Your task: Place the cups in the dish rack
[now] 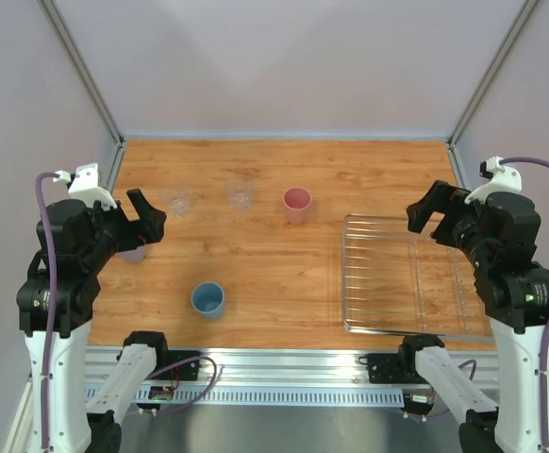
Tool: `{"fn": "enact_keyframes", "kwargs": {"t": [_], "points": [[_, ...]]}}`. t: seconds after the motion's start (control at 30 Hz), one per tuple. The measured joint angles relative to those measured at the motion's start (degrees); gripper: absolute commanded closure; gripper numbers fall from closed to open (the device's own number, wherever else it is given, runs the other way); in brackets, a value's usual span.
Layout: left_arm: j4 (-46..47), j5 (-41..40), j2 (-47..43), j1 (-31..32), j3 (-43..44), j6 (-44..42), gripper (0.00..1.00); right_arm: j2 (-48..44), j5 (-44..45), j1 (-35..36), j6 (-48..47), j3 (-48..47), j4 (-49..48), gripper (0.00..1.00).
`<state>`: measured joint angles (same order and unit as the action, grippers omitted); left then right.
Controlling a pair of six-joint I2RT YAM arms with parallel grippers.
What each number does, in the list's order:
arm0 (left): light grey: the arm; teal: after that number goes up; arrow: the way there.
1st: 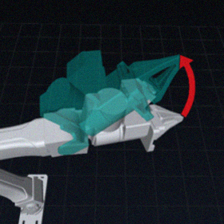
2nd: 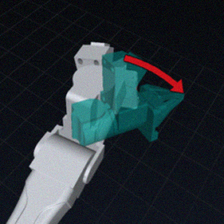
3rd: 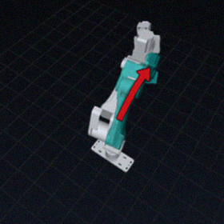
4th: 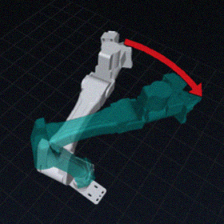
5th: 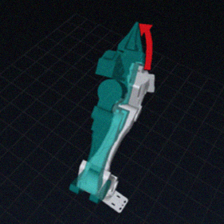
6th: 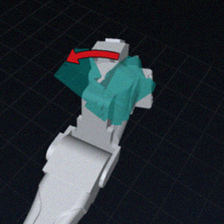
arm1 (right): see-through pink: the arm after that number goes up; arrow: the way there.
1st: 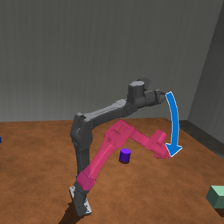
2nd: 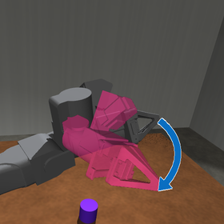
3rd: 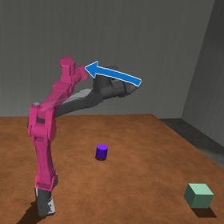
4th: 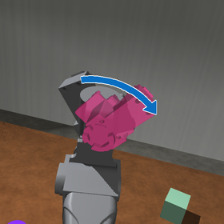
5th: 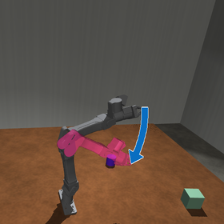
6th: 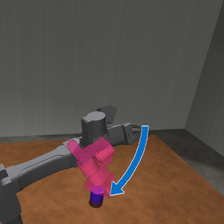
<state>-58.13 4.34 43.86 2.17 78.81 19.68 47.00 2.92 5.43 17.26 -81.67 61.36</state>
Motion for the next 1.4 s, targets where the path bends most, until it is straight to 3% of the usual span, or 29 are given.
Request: {"fn": "enact_keyframes", "kwargs": {"t": [0.43,0.5,0.57,0.67,0.8,0.97,1.17,1.4], "points": [[1.2,6.3,1.6,0.4,0.5,0.4,0.02,3.7,1.3,0.0,-0.2,1.2,-4.7,0.00],[2.5,7.6,3.3,3.5,0.9,1.4,0.02,5.7,2.9,0.0,-0.1,1.1,-5.7,0.00],[3.6,5.7,6.4,10.9,1.8,2.3,0.01,7.5,4.5,0.0,-0.1,1.1,-6.6,0.00],[5.4,0.3,13.6,23.1,4.9,3.4,0.01,10.5,6.6,0.0,-0.1,1.1,-8.0,0.00],[9.8,-5.7,25.7,30.7,9.1,5.0,0.02,12.6,8.0,0.0,0.0,1.1,-9.4,0.00],[16.4,-9.5,42.0,32.6,12.5,6.6,0.07,12.9,8.2,0.0,0.3,1.2,-10.9,0.00],[18.2,-13.8,63.1,33.9,26.2,7.2,0.12,12.2,8.7,0.0,0.3,2.6,-12.4,0.00],[17.0,-16.8,73.5,34.2,32.1,7.1,0.17,10.7,8.6,0.0,1.4,4.6,-12.5,0.00]]}}
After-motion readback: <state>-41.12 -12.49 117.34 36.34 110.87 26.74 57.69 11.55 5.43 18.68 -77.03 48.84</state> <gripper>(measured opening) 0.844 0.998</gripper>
